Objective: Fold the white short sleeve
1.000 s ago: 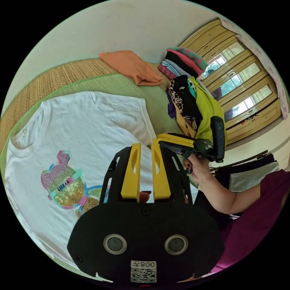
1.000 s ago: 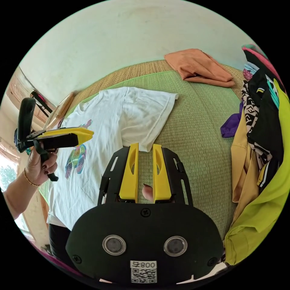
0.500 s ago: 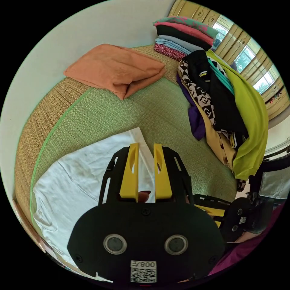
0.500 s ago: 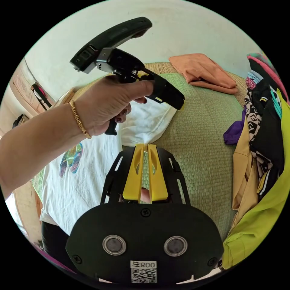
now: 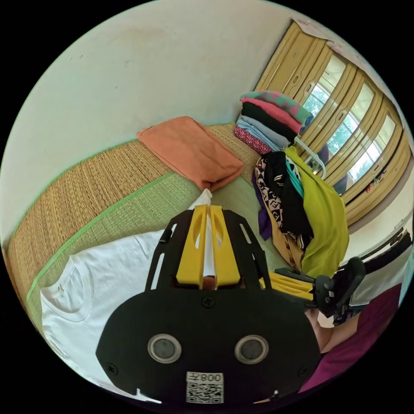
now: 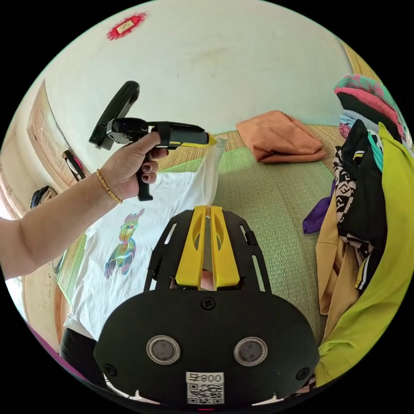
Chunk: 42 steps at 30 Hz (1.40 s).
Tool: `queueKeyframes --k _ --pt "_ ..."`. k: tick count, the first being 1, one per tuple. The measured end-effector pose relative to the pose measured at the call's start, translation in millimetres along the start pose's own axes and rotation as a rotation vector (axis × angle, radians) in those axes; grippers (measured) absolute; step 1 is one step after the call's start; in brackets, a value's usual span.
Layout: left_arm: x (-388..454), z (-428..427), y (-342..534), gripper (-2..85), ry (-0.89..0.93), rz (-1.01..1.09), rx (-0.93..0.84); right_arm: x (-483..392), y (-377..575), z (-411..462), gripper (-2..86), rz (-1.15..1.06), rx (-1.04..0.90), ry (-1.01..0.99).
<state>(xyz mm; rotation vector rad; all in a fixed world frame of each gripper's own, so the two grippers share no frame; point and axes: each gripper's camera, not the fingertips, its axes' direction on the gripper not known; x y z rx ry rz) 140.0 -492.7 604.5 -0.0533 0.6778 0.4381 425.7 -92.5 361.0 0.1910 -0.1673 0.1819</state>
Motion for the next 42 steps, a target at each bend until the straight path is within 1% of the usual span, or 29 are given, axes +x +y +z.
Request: queueKeyframes --k 2,5,8,11,15,21,26,29,32,35,37,39,42 --pt "-16 -8 6 1.0 -0.001 -0.023 0.014 -4 -2 1 0.8 -0.016 0.000 -0.005" --pt "-40 -8 17 0.9 -0.006 -0.059 -0.013 -3 -4 8 0.9 -0.018 -0.010 -0.027" --pt "-64 -11 32 0.9 0.012 -0.108 -0.002 -5 -6 13 1.2 -0.040 -0.013 -0.070" --pt "-87 -19 47 1.0 0.011 -0.160 0.011 -16 -12 20 1.4 -0.109 -0.037 -0.146" --pt "-115 -30 73 1.1 -0.028 -0.222 0.001 -40 -17 44 1.5 -0.222 -0.137 -0.236" --pt "-151 -25 111 1.4 -0.060 -0.310 -0.060 -64 -18 84 1.7 -0.347 -0.311 -0.226" --pt "-170 -20 125 2.1 -0.071 -0.360 -0.081 -67 -21 106 1.9 -0.357 -0.376 -0.225" --pt "-178 -26 129 2.7 -0.070 -0.386 -0.049 -66 -23 118 2.2 -0.348 -0.407 -0.227" --pt "-176 -34 132 3.1 -0.087 -0.373 -0.005 -62 -27 126 2.7 -0.330 -0.435 -0.271" --pt "-160 -39 127 3.1 -0.129 -0.304 0.039 -55 -31 133 3.5 -0.304 -0.458 -0.315" --pt "-152 -36 122 2.9 -0.110 -0.253 0.047 -53 -35 137 4.3 -0.302 -0.469 -0.343" --pt "-146 -20 114 2.6 -0.115 -0.205 -0.020 -54 -36 139 5.1 -0.314 -0.484 -0.370" --pt "-151 4 114 1.7 -0.162 -0.198 -0.136 -58 -38 143 5.9 -0.341 -0.508 -0.400"
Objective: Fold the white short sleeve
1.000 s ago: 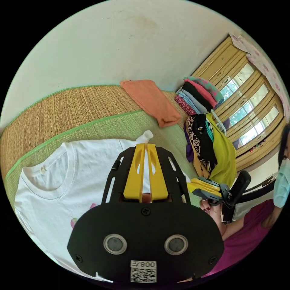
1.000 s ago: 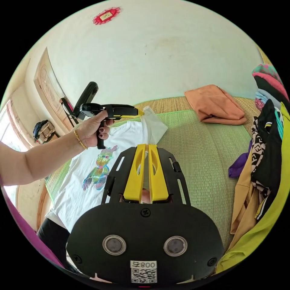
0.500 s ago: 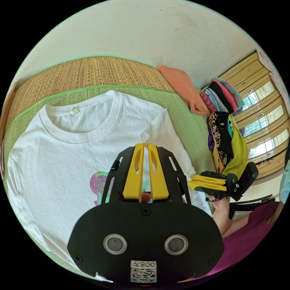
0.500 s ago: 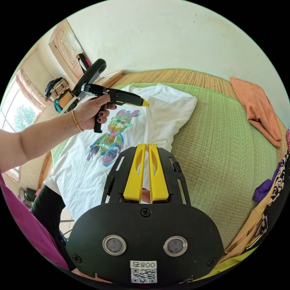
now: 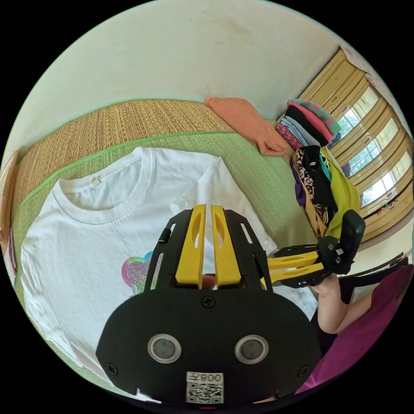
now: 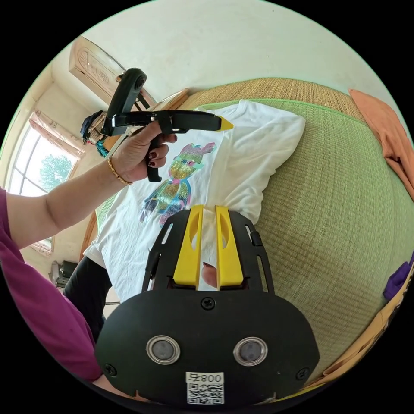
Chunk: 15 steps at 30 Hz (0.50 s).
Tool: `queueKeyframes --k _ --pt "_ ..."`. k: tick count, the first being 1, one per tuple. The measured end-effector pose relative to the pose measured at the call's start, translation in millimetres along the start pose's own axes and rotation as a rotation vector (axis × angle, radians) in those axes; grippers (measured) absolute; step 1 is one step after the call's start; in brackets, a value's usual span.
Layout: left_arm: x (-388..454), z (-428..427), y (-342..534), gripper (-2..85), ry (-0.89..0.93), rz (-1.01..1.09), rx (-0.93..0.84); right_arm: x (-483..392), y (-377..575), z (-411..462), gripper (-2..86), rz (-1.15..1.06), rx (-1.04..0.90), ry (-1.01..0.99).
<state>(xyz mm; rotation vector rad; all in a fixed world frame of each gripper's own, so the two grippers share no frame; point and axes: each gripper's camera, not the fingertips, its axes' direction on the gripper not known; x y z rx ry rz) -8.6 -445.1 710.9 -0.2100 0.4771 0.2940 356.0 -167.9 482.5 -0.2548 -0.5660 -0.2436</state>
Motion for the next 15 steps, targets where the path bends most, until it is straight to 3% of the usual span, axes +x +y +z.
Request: queueKeyframes --k 10,15 --pt "18 2 -18 0.2 0.007 0.082 0.058 4 -2 -28 2.2 0.017 0.114 0.008" --pt "31 37 -46 0.2 -0.015 0.136 0.000 12 0 -29 0.5 0.136 0.147 0.225"
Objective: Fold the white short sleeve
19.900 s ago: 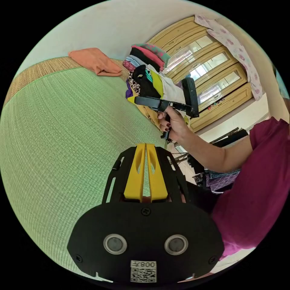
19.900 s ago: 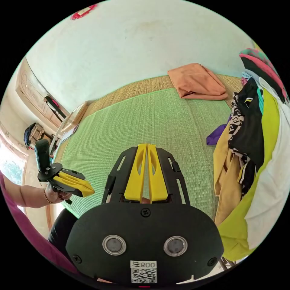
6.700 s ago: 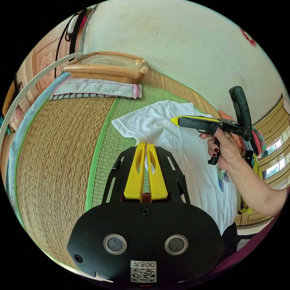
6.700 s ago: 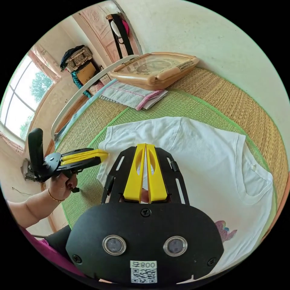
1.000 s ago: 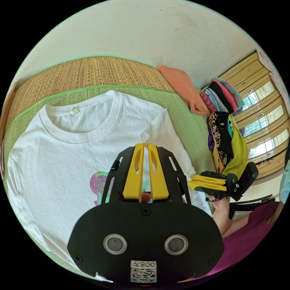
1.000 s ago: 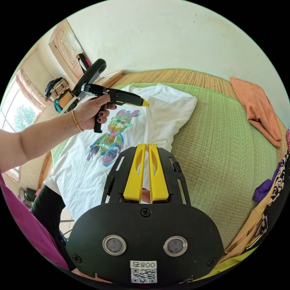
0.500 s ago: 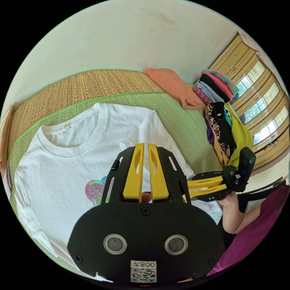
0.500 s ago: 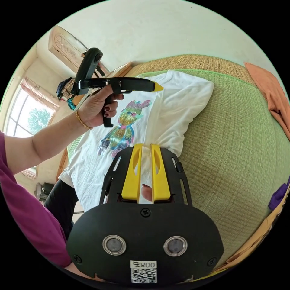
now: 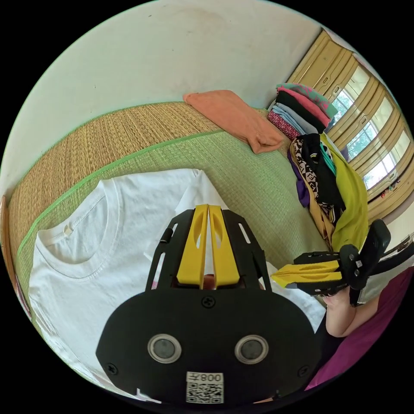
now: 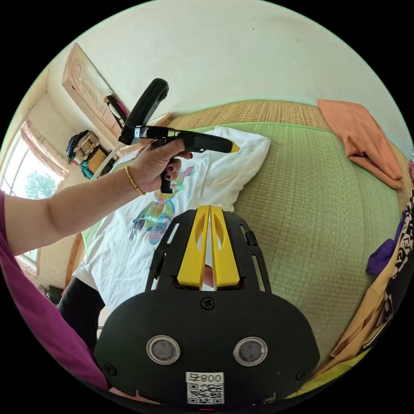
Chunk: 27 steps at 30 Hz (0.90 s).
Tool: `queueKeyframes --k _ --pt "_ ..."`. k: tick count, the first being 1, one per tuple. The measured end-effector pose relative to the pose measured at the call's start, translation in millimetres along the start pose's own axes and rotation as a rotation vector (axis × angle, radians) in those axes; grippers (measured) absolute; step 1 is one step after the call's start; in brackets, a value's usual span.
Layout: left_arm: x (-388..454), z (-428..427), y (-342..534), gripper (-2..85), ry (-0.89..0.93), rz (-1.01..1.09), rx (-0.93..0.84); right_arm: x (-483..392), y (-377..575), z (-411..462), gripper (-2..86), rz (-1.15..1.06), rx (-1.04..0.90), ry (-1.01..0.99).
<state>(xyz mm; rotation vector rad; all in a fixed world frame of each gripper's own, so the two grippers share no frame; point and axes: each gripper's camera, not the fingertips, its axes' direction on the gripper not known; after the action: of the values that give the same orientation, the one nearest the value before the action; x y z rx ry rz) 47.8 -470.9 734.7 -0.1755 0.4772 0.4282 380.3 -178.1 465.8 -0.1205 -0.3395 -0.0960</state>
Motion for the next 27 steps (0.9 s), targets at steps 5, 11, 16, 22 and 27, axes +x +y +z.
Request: queueKeyframes --k 5,11,16,22,27 --pt "-1 13 -7 0.2 -0.011 0.000 -0.018 10 1 2 0.2 0.075 -0.012 0.038" --pt "1 -12 26 0.2 0.069 0.011 0.044 12 3 2 0.1 0.091 -0.033 0.052" --pt "18 -24 75 0.1 0.101 0.082 0.034 -3 7 -23 0.1 0.067 0.096 0.069" --pt "17 -27 103 0.1 0.138 0.082 -0.014 -6 8 0 0.1 0.067 -0.017 0.055" --pt "27 -17 146 0.2 0.184 0.112 -0.107 -7 13 -3 0.1 0.078 -0.002 0.054"
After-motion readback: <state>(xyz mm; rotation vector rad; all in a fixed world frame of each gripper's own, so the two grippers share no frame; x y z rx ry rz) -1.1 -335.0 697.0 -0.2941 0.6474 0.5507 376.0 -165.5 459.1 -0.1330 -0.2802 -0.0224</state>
